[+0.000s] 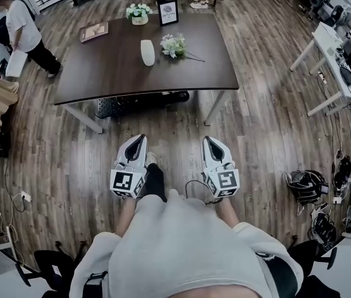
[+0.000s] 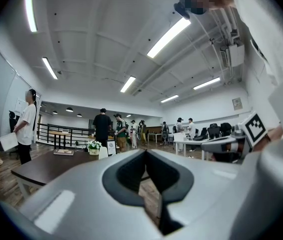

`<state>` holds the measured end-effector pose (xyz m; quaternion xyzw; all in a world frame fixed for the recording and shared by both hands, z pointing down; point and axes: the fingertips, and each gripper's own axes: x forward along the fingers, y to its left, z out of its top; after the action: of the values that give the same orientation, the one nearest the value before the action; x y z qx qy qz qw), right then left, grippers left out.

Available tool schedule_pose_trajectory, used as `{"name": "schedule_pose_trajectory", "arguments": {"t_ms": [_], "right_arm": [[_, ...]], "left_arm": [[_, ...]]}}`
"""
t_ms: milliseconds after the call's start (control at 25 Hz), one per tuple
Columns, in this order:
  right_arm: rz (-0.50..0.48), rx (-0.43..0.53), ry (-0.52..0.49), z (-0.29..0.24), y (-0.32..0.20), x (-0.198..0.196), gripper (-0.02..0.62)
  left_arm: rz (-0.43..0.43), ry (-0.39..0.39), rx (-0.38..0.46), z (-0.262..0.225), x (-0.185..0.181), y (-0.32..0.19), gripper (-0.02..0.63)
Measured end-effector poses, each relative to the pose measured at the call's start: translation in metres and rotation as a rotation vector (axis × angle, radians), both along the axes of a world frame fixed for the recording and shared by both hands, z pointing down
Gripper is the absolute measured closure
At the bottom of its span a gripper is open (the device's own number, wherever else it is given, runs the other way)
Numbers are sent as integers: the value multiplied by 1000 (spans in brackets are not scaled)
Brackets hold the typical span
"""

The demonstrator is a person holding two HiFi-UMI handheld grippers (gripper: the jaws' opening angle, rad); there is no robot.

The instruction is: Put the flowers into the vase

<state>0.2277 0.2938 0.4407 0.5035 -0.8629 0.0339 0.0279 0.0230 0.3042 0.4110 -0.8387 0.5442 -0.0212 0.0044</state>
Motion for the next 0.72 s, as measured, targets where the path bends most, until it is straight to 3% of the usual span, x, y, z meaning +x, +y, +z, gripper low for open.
{"name": "schedule_pose_trajectory", "arguments": {"t_ms": [720], "right_arm": [[35,-5,10,-8,-195,-92,596]], "left_arm": [[67,30,-14,4,-88,-208,595]]}}
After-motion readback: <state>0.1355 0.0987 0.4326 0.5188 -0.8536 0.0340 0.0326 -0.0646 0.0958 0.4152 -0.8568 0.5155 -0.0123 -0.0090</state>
